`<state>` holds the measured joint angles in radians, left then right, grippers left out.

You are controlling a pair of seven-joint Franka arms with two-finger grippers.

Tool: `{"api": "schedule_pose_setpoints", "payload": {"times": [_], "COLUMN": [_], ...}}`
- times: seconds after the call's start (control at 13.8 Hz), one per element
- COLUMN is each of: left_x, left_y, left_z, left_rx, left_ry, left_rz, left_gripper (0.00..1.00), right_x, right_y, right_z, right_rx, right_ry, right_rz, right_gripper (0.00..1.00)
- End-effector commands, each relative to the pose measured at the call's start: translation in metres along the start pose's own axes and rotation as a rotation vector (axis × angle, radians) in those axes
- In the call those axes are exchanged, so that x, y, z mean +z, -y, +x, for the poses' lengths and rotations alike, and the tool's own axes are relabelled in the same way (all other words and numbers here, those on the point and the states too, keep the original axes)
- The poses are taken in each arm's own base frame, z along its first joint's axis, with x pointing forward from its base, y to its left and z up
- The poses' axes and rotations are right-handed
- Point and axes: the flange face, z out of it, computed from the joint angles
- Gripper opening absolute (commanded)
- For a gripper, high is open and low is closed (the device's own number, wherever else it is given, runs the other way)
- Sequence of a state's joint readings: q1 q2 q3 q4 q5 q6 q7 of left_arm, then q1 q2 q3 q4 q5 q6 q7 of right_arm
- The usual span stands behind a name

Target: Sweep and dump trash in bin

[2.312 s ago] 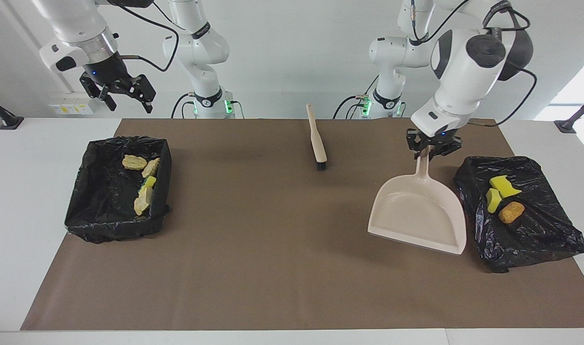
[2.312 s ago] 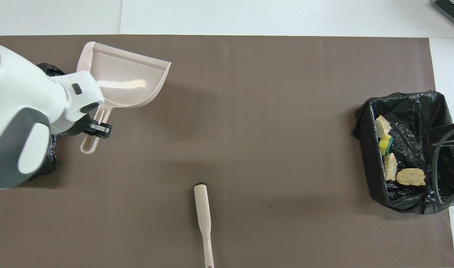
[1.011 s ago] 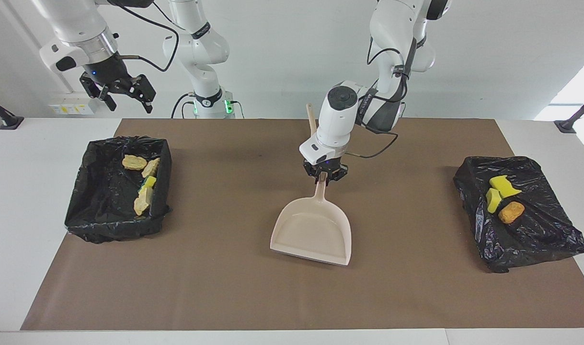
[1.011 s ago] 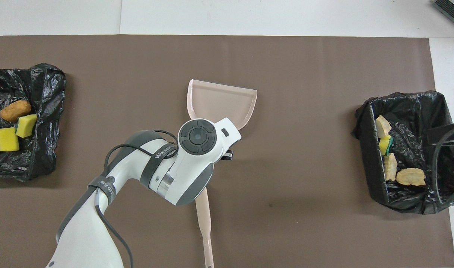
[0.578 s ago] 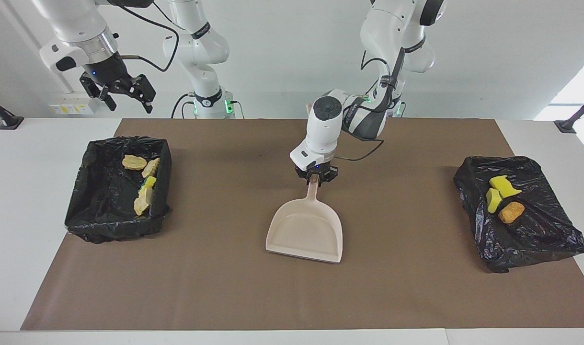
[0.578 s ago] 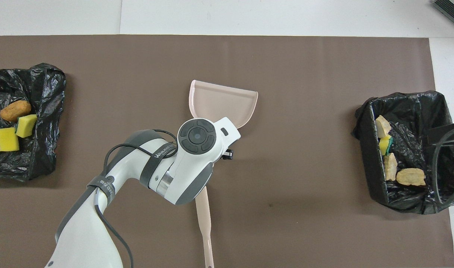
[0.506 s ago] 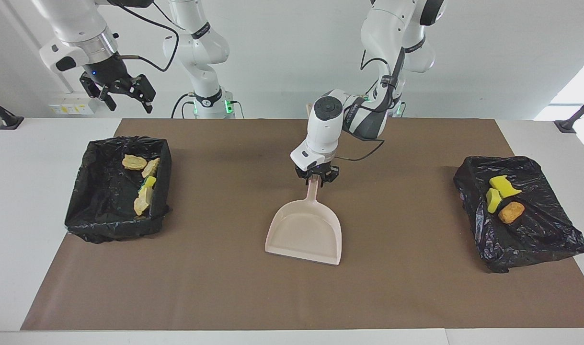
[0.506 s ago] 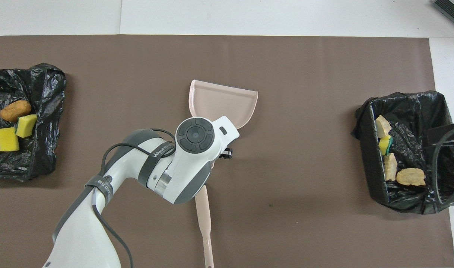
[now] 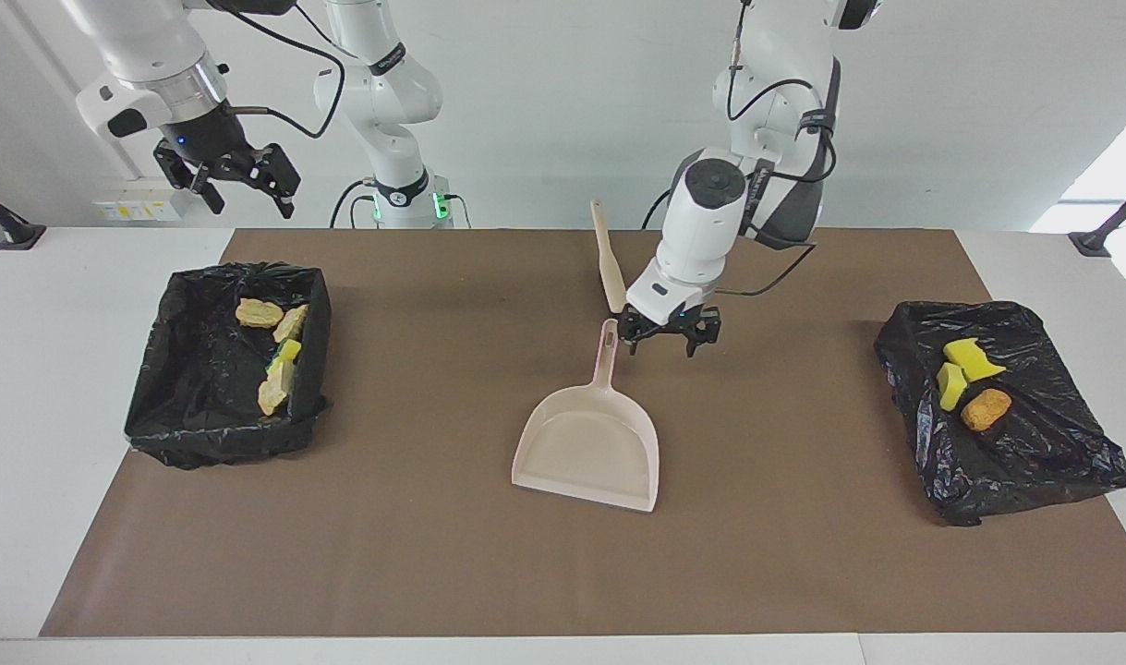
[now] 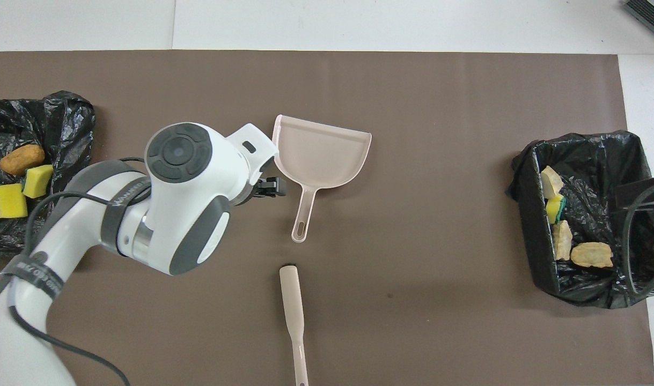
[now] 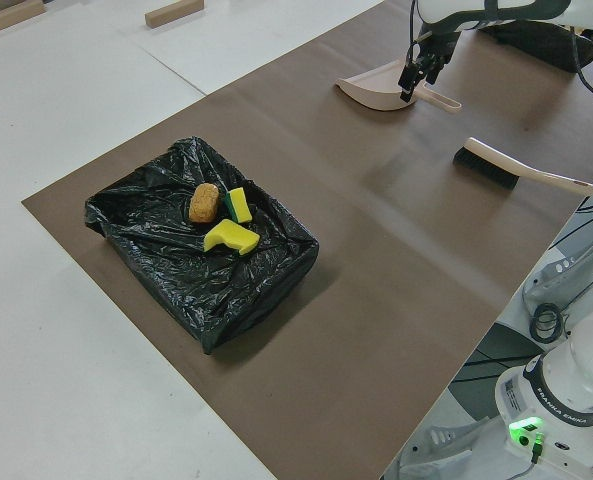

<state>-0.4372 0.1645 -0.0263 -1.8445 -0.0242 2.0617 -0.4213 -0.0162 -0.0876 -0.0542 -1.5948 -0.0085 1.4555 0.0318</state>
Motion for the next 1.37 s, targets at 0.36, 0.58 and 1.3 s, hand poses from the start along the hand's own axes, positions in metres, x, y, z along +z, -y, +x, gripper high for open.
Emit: {"api": "schedule_pose_setpoints", "payload": {"times": [0.36,0.58,1.3], "left_x": [-0.082,-0.103,-0.202], "left_y": [0.173,0.207,0.237], "left_z": [-0.002,0.002,-0.023], "left_rx": [0.080,0.053,0.036], "left_ry": [0.107,0.093,0.115], "left_rz": [0.014,0.023,0.016], "left_gripper": [1.00,1.00,1.00], "right_x": [0.000,0.000,0.000], "right_y": [0.000,0.000,0.000], "right_z": [-0.005,-0.005,-0.005], "right_rx": [0.015,0.015,0.015], "right_ry": [0.003,0.003,0.003], "right_rz": [0.016,0.016,0.016], "right_gripper": [1.00,1.00,1.00]}}
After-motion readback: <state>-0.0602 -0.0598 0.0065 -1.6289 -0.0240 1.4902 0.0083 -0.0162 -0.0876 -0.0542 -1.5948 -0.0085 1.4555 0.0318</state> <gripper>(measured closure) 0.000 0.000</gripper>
